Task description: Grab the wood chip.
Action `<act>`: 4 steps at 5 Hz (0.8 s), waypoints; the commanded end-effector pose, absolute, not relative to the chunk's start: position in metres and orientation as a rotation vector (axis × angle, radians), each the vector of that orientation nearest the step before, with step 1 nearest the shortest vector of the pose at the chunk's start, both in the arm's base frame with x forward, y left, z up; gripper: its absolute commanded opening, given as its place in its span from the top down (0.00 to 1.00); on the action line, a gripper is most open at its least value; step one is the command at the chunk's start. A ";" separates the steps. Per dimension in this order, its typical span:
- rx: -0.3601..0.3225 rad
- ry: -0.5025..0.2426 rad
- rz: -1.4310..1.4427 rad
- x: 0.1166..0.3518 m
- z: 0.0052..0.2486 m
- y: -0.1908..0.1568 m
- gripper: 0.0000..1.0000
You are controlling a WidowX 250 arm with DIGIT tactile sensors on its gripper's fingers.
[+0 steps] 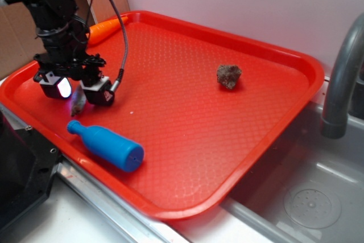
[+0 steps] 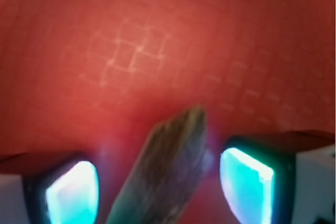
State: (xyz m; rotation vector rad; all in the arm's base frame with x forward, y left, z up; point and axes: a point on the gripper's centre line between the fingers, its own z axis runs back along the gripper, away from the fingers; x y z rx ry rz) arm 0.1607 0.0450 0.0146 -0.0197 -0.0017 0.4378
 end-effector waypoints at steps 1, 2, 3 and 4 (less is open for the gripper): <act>0.001 0.002 0.477 0.149 0.012 0.024 0.00; -0.005 -0.001 0.487 0.146 0.010 0.020 1.00; -0.008 -0.004 0.479 0.144 0.012 0.019 1.00; -0.009 -0.013 0.463 0.143 0.015 0.020 1.00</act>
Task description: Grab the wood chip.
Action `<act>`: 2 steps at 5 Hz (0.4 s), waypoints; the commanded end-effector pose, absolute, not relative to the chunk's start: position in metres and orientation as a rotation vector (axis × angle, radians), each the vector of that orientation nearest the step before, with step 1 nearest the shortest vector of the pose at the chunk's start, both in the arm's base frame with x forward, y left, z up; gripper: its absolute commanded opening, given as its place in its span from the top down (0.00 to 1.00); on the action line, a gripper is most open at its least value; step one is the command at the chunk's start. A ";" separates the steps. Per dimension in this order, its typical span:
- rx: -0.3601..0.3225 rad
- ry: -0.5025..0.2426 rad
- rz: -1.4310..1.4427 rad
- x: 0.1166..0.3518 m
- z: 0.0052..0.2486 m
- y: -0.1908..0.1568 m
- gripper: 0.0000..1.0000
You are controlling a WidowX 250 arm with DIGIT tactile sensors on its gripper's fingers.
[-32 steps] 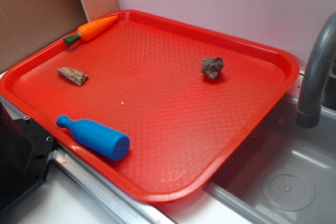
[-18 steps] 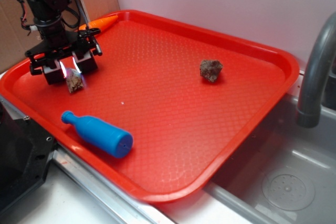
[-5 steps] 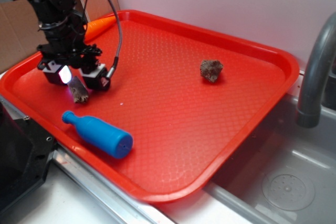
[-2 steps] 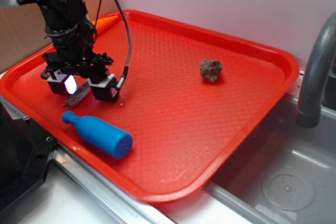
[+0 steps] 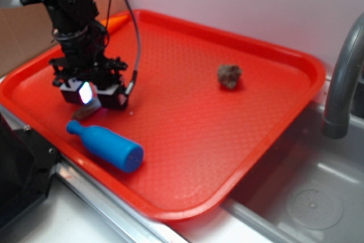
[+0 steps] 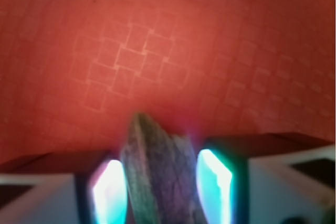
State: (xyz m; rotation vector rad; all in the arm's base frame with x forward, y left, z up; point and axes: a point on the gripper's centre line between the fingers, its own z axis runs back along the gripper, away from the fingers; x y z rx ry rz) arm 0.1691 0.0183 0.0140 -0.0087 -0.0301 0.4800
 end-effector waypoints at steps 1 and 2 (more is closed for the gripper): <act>-0.030 -0.027 0.398 0.149 0.031 0.024 1.00; -0.068 -0.073 0.338 0.168 0.072 0.036 1.00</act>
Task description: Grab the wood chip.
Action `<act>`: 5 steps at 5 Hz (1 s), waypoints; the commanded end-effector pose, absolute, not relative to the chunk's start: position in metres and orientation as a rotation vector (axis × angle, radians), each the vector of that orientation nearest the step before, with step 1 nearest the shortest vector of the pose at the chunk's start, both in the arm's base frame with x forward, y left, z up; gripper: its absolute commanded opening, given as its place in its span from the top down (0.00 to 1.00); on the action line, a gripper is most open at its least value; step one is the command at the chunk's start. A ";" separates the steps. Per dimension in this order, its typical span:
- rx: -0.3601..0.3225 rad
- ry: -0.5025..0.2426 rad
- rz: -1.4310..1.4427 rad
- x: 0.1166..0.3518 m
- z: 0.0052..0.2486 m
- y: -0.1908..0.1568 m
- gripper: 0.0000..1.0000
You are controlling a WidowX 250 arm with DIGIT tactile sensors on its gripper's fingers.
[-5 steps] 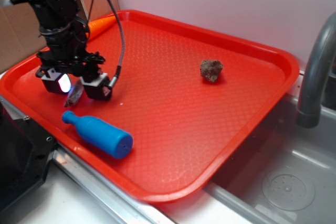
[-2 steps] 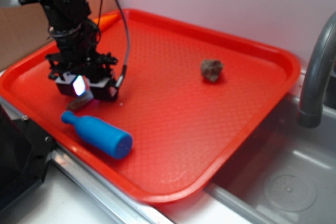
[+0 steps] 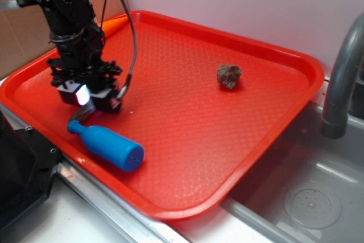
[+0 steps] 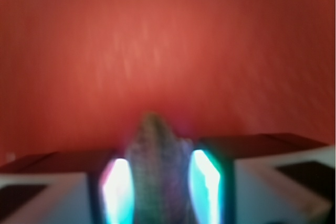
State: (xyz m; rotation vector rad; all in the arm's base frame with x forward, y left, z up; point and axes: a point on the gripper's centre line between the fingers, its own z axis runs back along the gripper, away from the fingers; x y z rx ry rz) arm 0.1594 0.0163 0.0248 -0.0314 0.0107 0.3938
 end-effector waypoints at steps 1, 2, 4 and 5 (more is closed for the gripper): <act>-0.093 -0.129 0.258 0.196 0.121 0.036 1.00; -0.087 -0.170 0.199 0.208 0.154 0.024 1.00; -0.105 -0.145 0.246 0.164 0.114 0.021 0.00; -0.098 -0.122 0.252 0.151 0.085 0.015 0.00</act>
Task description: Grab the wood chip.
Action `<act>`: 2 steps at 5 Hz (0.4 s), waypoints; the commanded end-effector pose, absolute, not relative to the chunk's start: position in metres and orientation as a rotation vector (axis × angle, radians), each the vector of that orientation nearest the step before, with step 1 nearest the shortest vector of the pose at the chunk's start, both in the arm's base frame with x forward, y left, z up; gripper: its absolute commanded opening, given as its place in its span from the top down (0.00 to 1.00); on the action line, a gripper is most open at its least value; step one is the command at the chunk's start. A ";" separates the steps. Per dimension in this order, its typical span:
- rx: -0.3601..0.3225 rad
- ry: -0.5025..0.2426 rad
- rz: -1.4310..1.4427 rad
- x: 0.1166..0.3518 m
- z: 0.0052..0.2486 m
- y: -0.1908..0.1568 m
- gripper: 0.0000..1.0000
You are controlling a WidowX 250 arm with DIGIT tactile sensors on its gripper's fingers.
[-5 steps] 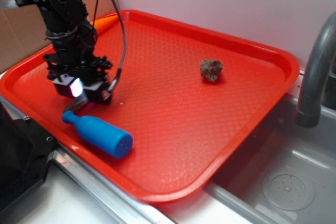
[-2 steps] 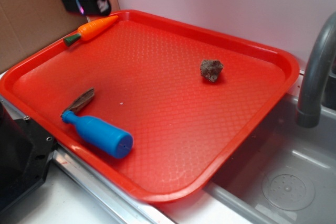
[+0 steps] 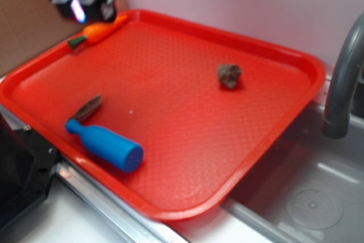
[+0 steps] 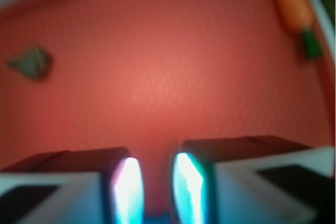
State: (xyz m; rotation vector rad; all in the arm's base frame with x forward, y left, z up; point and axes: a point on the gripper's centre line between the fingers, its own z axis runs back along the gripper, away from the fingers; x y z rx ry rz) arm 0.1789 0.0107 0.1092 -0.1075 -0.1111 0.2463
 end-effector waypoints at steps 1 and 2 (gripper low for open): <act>-0.085 -0.095 0.246 0.146 0.064 0.008 0.00; -0.069 -0.058 0.257 0.135 0.045 0.007 0.00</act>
